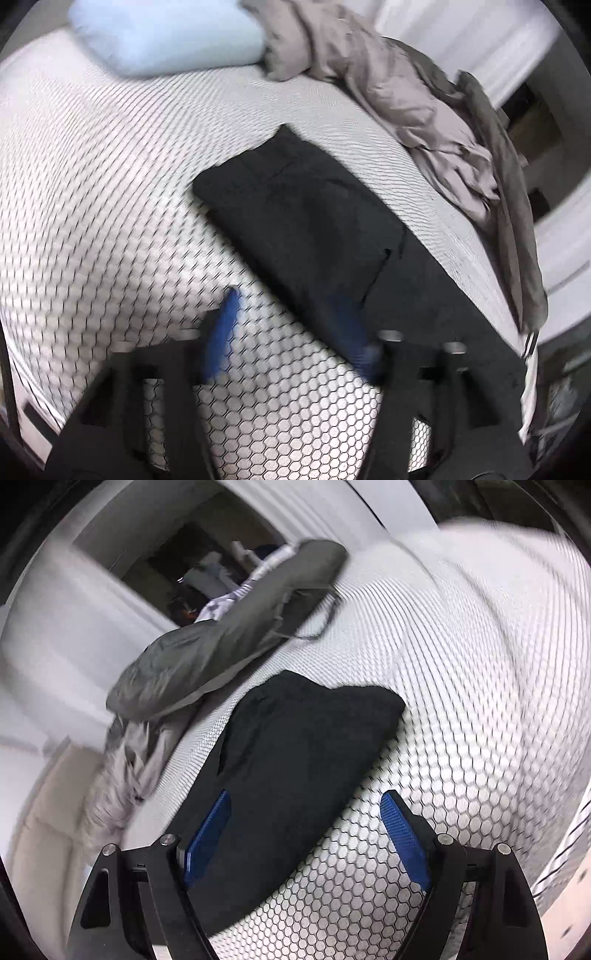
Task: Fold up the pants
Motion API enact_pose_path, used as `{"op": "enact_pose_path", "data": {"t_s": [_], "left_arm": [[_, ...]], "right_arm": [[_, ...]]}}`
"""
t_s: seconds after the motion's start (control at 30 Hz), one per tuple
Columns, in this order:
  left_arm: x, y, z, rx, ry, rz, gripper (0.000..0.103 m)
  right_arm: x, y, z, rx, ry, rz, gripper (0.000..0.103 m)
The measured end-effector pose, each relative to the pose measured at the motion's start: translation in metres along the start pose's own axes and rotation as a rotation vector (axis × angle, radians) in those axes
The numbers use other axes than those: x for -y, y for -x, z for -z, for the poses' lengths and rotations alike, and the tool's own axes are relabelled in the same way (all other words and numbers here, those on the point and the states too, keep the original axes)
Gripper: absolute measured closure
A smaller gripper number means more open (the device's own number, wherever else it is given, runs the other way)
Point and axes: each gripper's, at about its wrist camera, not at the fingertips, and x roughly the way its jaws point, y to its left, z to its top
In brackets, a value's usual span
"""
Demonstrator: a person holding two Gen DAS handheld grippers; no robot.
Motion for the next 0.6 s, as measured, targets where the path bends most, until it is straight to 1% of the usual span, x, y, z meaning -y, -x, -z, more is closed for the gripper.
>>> {"op": "enact_pose_path", "data": {"t_s": [0.03,0.1,0.13,0.17,0.23,0.27,0.3,0.33,0.37,0.4,0.43,0.53,0.57,0.6], "left_arm": [[0.004,-0.009,0.0,-0.014,0.016,0.0,0.043],[0.007,-0.023,0.002,-0.053,0.007,0.003,0.043],[0.009,-0.027,0.002,-0.045,-0.001,-0.004,0.043],[0.012,-0.03,0.001,-0.031,-0.016,-0.007,0.043],[0.014,-0.033,0.0,-0.019,-0.02,-0.002,0.043],[0.014,-0.038,-0.003,-0.017,-0.007,-0.004,0.043],[0.015,-0.041,-0.004,-0.02,0.002,-0.003,0.043],[0.02,-0.047,-0.007,-0.02,0.003,-0.003,0.044],[0.021,-0.047,-0.007,-0.018,0.004,0.001,0.045],[0.021,-0.05,-0.008,-0.018,0.008,0.002,0.046],[0.021,-0.049,-0.008,-0.019,0.013,0.008,0.048],[0.018,-0.047,-0.008,-0.026,0.028,0.032,0.05],[0.014,-0.045,-0.007,-0.029,0.039,0.043,0.05],[0.012,-0.045,-0.006,-0.033,0.05,0.053,0.05]], "right_arm": [[0.003,-0.006,-0.001,-0.014,-0.024,-0.013,0.019],[0.008,-0.027,-0.007,-0.033,-0.079,-0.067,0.02],[0.01,-0.033,-0.011,-0.023,-0.097,-0.081,0.025],[0.011,-0.04,-0.014,-0.009,-0.116,-0.092,0.029],[0.011,-0.053,-0.021,0.007,-0.145,-0.126,0.049],[0.01,-0.06,-0.022,0.001,-0.146,-0.142,0.054],[0.008,-0.064,-0.022,-0.004,-0.138,-0.124,0.069],[0.004,-0.066,-0.02,-0.001,-0.119,-0.096,0.077],[-0.002,-0.061,-0.019,0.014,-0.086,-0.074,0.081],[-0.007,-0.056,-0.019,0.025,-0.065,-0.066,0.086],[-0.012,-0.046,-0.019,0.041,-0.041,-0.074,0.088],[-0.021,-0.006,-0.015,0.095,0.01,-0.108,0.089],[-0.02,0.006,-0.012,0.105,0.016,-0.106,0.089],[-0.017,0.017,-0.009,0.112,0.022,-0.084,0.088]]}}
